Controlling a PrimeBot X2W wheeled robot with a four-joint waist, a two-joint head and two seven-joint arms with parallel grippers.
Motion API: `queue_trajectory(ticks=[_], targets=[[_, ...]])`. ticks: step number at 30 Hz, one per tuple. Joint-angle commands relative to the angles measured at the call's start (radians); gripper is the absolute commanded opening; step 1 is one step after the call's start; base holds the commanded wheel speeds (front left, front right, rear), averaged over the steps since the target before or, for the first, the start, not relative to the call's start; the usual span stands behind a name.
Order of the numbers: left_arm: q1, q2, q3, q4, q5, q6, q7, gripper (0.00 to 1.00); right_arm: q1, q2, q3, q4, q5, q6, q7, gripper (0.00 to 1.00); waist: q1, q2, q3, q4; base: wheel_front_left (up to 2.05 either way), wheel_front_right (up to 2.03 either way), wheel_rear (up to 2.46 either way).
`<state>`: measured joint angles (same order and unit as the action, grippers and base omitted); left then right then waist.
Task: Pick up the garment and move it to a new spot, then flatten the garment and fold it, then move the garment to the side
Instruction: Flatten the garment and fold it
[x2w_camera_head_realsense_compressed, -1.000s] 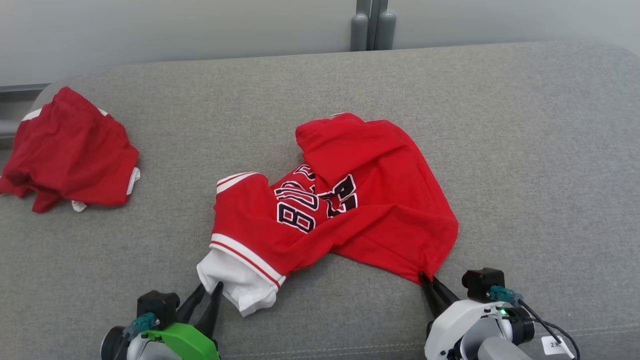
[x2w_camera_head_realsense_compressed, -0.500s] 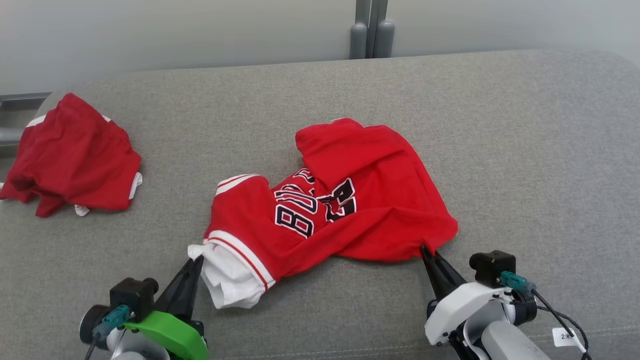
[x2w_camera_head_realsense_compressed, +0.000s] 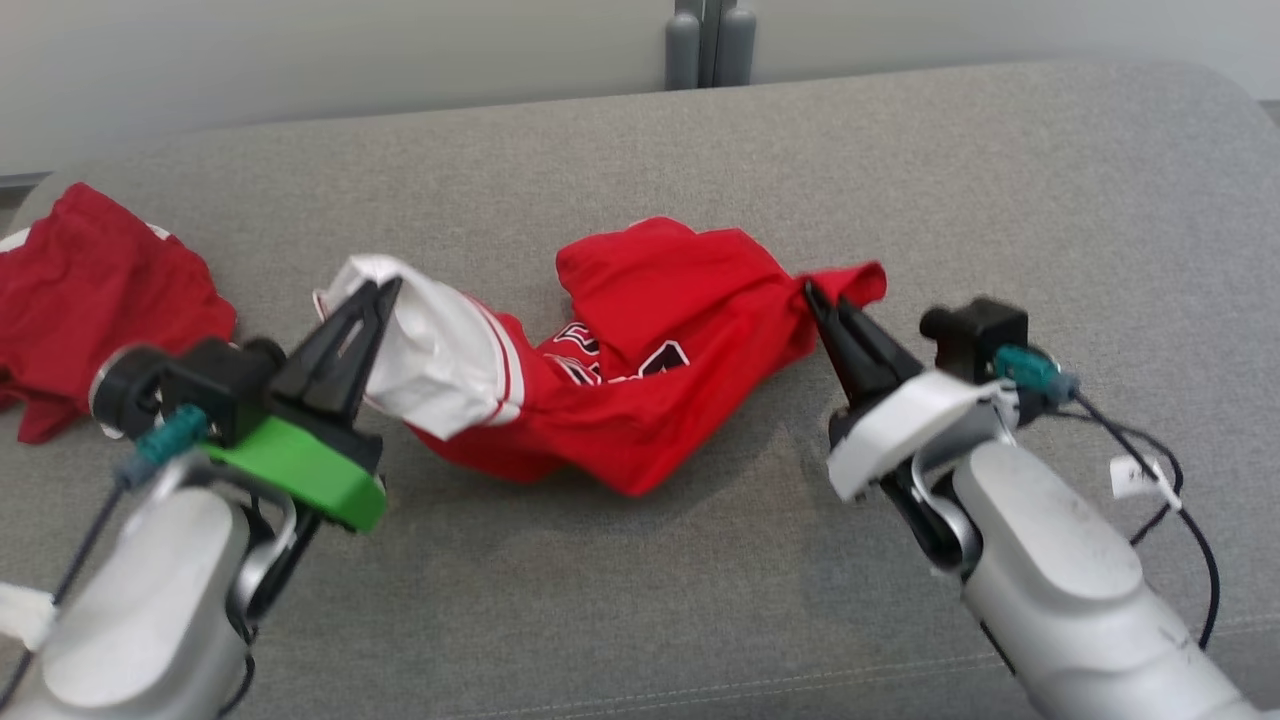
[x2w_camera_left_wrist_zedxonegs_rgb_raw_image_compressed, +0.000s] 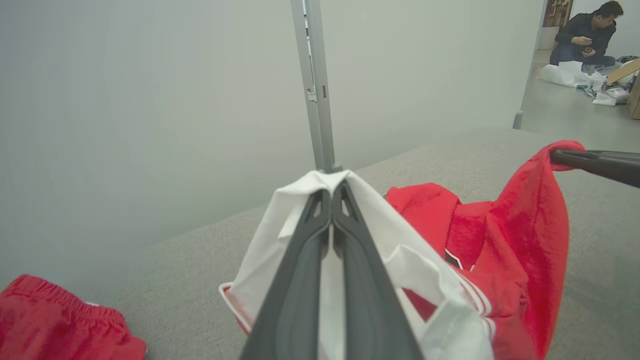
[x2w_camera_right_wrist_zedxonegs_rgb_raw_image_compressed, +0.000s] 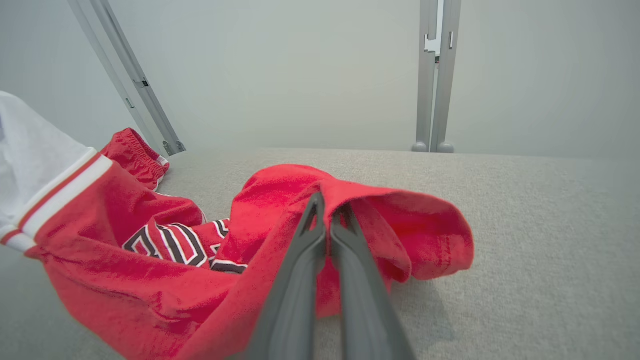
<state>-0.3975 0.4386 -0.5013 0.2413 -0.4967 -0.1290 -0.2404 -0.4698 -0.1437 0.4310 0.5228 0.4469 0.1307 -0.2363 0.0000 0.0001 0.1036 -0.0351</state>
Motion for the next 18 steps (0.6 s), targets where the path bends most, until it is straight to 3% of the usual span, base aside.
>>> queue_trajectory(ticks=[1, 8, 17, 18], targets=[[-0.091, 0.027, -0.019, -0.006, -0.018, -0.001, 0.018, 0.00, -0.082, -0.008, 0.011, 0.004, -0.001, 0.000, 0.008, 0.00, 0.0000, -0.0001, 0.054, -0.028, 0.00, 0.00, 0.00], [-0.489, 0.153, -0.108, 0.036, -0.108, -0.001, 0.098, 0.00, -0.474, 0.013, 0.054, 0.104, 0.109, 0.000, 0.063, 0.00, 0.0000, -0.0001, 0.211, -0.070, 0.00, 0.00, 0.00], [-0.984, 0.197, -0.211, 0.166, -0.221, -0.001, 0.150, 0.00, -0.946, 0.030, -0.004, 0.314, 0.281, 0.000, 0.095, 0.00, 0.0000, -0.0001, 0.355, -0.085, 0.00, 0.00, 0.00], [-0.984, 0.197, -0.211, 0.166, -0.221, -0.001, 0.150, 0.00, -0.946, 0.030, -0.004, 0.314, 0.281, 0.000, 0.095, 0.00, 0.0000, -0.0001, 0.355, -0.085, 0.00, 0.00, 0.00]])
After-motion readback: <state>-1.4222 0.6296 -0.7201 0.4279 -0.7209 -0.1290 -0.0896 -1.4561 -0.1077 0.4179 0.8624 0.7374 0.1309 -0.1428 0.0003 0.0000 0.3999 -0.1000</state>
